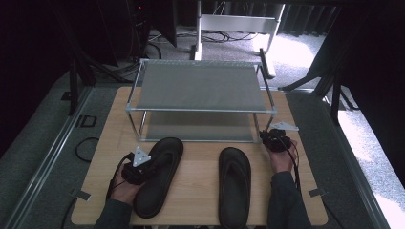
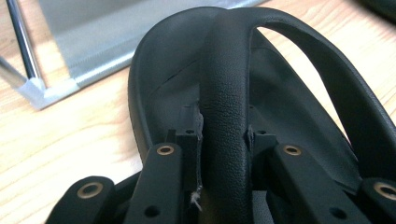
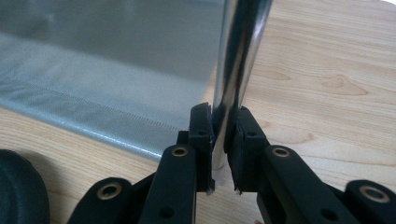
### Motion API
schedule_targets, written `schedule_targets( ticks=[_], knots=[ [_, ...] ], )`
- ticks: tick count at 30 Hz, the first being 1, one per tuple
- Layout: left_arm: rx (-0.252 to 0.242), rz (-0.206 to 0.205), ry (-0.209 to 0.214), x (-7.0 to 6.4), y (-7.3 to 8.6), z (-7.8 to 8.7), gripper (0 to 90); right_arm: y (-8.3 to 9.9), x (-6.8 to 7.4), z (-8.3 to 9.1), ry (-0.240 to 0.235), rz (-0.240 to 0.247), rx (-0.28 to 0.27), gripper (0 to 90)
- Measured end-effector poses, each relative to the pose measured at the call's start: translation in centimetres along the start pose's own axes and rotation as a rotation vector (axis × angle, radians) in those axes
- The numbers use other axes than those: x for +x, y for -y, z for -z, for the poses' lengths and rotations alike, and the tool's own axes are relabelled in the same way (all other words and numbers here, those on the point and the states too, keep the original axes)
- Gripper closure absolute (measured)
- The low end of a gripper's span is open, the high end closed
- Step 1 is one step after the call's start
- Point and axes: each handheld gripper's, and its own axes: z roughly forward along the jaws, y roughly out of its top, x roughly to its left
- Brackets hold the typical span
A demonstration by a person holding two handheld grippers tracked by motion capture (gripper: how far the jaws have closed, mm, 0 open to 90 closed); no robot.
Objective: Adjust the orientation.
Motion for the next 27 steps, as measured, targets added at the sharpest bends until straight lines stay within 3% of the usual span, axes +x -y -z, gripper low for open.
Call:
schedule_targets(
  ticks=[13, 18, 27],
  knots=[
    [-0.044, -0.01, -0.001, -0.3, -2.6, -1.5, 74.2, 0.2, 0.2, 0.5, 0.003, 0.02, 0.012, 80.7],
    [-0.081, -0.038, -0.025, -0.7, -4.5, -2.6, 74.2, 0.4, 0.3, 0.7, -0.001, 0.024, 0.013, 80.7],
    [-0.129, -0.044, -0.071, -0.6, -6.9, -5.0, 74.0, 0.6, 0.3, 0.9, -0.007, 0.021, 0.008, 80.8]
  ],
)
